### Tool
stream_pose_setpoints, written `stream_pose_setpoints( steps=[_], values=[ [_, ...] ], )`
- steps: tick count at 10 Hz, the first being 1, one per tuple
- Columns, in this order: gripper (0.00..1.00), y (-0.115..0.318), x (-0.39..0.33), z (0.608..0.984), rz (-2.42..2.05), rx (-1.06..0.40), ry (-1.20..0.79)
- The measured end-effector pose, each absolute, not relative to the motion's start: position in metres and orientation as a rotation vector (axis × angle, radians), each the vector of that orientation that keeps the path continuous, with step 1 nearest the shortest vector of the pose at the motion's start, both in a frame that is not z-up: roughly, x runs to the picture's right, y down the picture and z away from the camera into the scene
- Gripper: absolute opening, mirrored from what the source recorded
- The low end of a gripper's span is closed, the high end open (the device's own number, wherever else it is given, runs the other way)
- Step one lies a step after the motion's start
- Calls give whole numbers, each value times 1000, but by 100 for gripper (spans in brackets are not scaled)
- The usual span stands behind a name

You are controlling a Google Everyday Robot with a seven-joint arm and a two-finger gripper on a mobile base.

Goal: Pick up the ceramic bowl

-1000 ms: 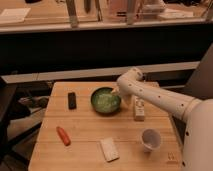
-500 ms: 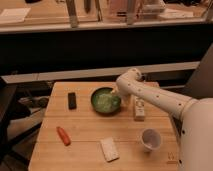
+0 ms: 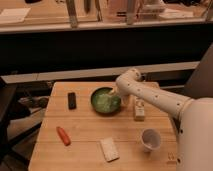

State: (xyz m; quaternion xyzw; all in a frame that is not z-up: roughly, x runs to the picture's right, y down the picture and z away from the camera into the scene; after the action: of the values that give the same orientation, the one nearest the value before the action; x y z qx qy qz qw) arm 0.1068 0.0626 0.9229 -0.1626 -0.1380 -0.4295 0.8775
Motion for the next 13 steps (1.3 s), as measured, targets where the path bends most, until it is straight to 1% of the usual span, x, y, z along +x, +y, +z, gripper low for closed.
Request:
stream_pose_setpoints(
  steps=[13],
  values=[
    [80, 62, 98, 928, -935, -319, -312]
  ],
)
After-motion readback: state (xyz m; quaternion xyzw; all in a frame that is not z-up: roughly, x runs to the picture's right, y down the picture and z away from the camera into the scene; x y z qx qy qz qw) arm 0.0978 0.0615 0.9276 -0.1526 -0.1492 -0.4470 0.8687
